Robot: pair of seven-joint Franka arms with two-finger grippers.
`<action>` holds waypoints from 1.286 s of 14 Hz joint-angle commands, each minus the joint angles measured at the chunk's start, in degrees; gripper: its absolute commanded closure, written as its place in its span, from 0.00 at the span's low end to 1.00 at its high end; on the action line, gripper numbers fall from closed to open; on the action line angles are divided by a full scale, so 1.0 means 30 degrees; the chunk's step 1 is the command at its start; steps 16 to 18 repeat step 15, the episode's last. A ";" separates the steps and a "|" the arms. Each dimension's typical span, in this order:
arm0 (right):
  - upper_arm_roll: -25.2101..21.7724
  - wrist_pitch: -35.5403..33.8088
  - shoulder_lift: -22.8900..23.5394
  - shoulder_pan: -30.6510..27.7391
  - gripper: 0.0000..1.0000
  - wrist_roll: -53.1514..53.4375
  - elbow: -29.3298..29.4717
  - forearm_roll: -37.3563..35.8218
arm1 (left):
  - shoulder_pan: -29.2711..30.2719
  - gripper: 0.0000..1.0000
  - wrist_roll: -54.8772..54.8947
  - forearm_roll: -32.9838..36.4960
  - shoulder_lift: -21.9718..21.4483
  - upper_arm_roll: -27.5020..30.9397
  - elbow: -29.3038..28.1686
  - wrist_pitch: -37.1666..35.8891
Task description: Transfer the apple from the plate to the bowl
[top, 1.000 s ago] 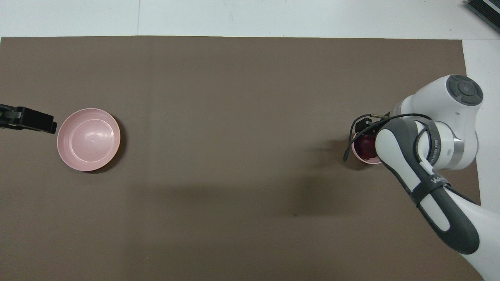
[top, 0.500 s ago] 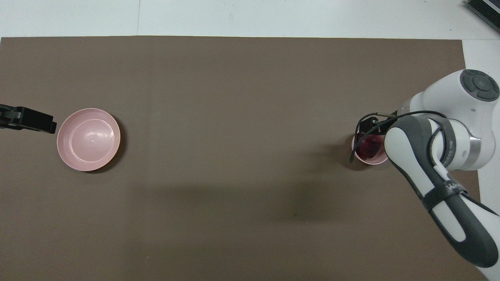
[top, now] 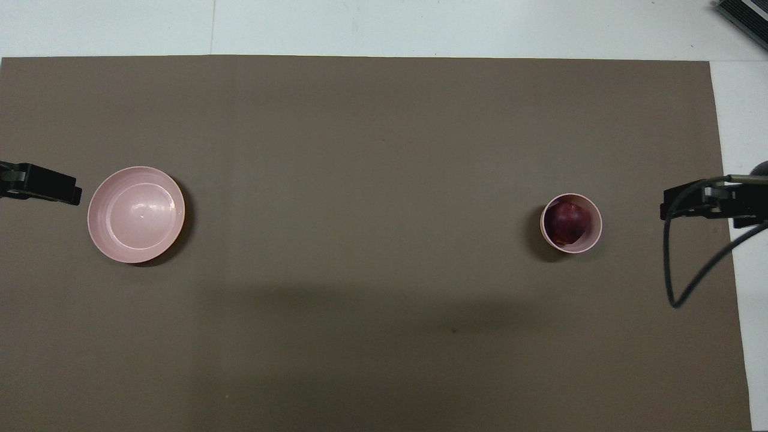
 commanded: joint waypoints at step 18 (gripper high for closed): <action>0.0017 -0.0321 -0.1069 -0.0355 0.00 -0.3501 -0.0102 -0.0134 | 0.0267 0.00 0.0111 0.0059 -0.0427 -0.0229 -0.0511 0.0207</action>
